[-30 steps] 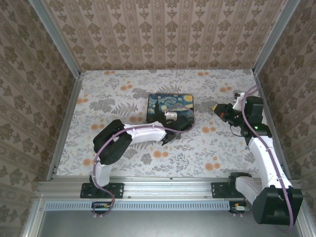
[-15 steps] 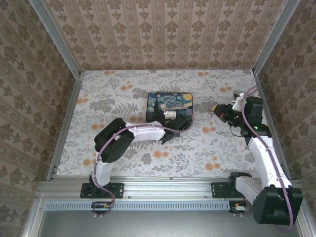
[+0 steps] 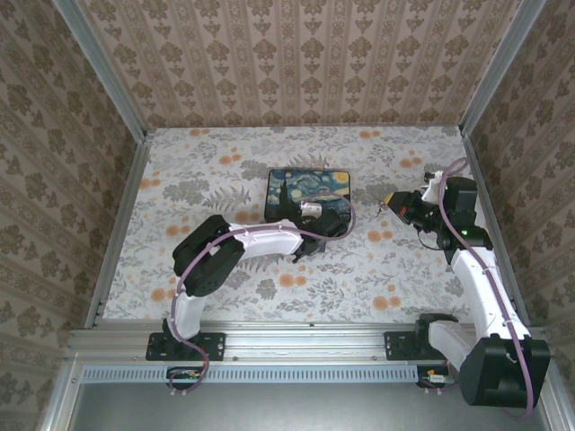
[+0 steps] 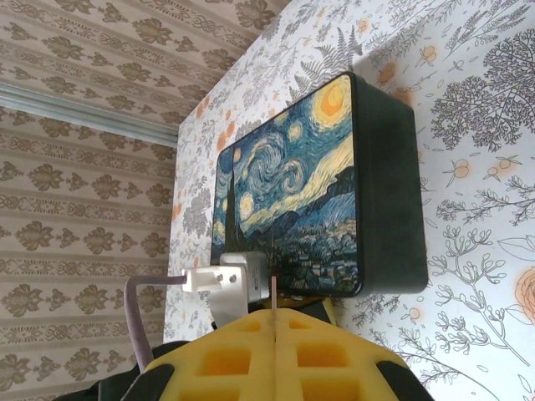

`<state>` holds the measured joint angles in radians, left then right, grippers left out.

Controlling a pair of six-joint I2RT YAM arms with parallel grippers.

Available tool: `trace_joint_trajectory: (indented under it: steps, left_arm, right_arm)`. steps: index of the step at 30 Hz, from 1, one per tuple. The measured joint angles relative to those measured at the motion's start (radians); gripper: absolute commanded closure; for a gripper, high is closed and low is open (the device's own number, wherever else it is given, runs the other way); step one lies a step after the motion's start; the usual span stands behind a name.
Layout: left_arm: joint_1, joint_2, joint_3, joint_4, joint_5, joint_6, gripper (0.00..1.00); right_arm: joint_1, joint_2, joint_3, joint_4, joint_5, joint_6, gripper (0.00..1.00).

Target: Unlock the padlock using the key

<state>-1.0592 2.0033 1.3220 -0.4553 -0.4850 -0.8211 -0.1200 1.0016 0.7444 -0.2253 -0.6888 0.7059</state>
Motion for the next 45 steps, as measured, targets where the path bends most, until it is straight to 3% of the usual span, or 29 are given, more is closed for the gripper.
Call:
trace_joint_trajectory:
  steps: [7, 12, 19, 28, 35, 38, 45]
  left_arm:
    - [-0.044, -0.150, 0.016, -0.280, 0.100, 0.005, 0.76]
    - [-0.046, -0.272, 0.129, -0.509, 0.187, -0.009, 0.76]
    - [-0.018, -0.291, 0.282, -0.718, 0.332, -0.060, 0.77]
    - [0.056, -0.198, 0.464, -0.941, 0.515, -0.099, 0.76]
    - [0.080, -0.063, 0.664, -1.070, 0.573, -0.052, 0.72]
    - [0.101, -0.026, 0.710, -1.107, 0.586, -0.023, 0.64]
    - [0.161, 0.093, 0.962, -1.151, 0.575, 0.041, 0.57]
  right_arm:
    - [0.000, 0.000, 0.002, -0.001, 0.001, -0.005, 1.00]
    - [0.000, 0.014, 0.040, -0.003, 0.001, -0.020, 1.00]
    - [0.000, 0.015, 0.048, 0.006, 0.002, -0.023, 1.00]
    - [0.000, 0.010, 0.048, 0.008, 0.001, -0.023, 1.00]
    - [0.000, 0.003, 0.048, 0.009, 0.000, -0.022, 1.00]
    - [0.000, -0.002, 0.048, 0.009, 0.000, -0.023, 1.00]
    - [0.001, -0.006, 0.048, 0.012, -0.008, -0.023, 1.00]
